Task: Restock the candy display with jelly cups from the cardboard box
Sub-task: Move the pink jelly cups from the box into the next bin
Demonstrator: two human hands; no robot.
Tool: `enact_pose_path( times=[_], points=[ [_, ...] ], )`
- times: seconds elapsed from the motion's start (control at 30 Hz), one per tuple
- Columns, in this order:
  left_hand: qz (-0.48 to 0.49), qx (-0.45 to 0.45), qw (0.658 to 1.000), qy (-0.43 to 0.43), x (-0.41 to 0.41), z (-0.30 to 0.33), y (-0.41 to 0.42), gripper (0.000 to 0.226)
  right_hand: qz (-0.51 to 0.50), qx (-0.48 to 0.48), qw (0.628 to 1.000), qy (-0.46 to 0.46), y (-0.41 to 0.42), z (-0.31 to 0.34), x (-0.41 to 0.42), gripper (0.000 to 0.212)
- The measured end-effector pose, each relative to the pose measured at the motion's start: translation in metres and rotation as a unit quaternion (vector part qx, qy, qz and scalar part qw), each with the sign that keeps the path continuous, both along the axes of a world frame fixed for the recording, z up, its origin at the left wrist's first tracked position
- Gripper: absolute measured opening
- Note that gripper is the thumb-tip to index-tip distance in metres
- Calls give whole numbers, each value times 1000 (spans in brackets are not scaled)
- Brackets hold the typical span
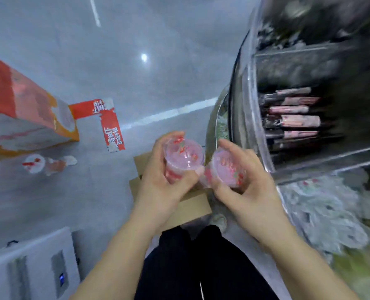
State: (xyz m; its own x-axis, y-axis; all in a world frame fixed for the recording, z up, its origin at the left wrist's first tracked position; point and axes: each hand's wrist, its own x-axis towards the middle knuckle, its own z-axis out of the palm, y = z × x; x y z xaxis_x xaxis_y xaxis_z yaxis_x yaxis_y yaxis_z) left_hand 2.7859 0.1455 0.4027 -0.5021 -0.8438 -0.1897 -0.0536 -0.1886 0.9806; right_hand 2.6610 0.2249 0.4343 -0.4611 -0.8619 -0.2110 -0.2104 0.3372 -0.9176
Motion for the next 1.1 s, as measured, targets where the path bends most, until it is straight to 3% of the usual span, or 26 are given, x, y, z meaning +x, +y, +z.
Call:
enact_pose_path(
  times=[0.17,0.43,0.57,0.7,0.97,1.0,1.1],
  points=[
    [-157,-89,981,71,-77,105,25,50,-95,-115,986,68,55,117,-65,70],
    [-298,-123,938,129,-213,183,107,52,-290,-173,931,141,171,191,-156,57],
    [-361,-134,913,136,-251,194,132,46,-338,-177,917,117,207,191,-181,54],
    [-399,-160,897,102,-287,199,155,43,-391,-122,908,86,235,174,-203,51],
    [-387,-9,922,-26,-316,173,152,43,-479,-34,877,-1,214,142,-245,15],
    [-383,-3,923,-27,-318,172,151,44,-480,-24,877,-3,209,139,-255,15],
    [-385,0,922,-31,-323,169,149,44,-486,15,874,-14,197,129,-279,43]
  ],
)
